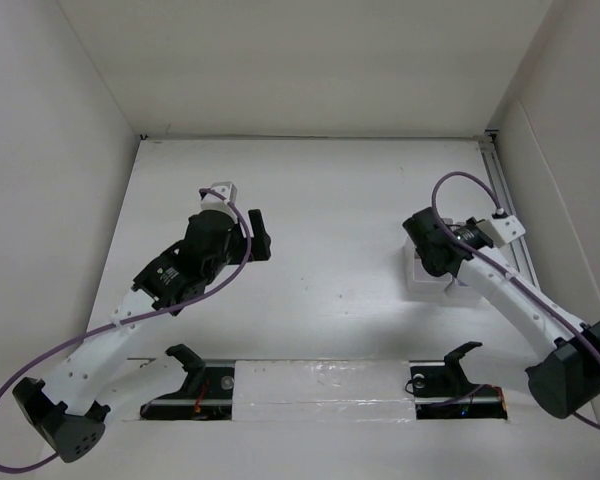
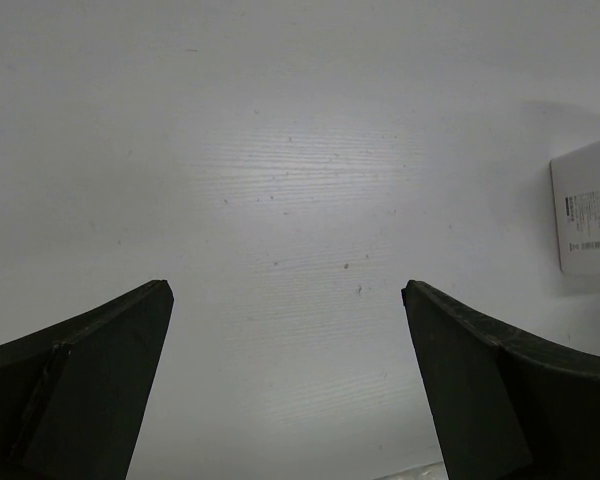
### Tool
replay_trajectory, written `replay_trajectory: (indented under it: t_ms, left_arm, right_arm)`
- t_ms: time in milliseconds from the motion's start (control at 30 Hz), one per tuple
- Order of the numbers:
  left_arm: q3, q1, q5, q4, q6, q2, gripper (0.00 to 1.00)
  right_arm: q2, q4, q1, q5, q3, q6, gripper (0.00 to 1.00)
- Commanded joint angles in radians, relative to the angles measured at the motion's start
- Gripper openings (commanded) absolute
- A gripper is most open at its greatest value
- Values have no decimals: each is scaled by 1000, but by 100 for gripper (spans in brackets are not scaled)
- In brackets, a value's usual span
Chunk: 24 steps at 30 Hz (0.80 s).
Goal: Sort the stationery into containers
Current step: Place the scissors in the storage box.
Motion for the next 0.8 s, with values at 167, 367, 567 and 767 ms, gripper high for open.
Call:
replay_trajectory:
  t_ms: [167, 367, 567, 767]
  left_arm:
    - [-10, 4, 21, 31, 25, -17, 100]
    - [-10, 4, 21, 31, 25, -17, 100]
    - [-10, 4, 21, 40, 25, -17, 100]
    - [-10, 4, 30, 40, 25, -17, 100]
  right_arm:
    - [162, -291, 46, 111, 117, 339, 0]
    - [190, -291, 69, 111, 98, 397, 0]
    - [224, -291, 69, 111, 80, 418, 0]
    - [233, -291, 69, 111, 60, 452, 0]
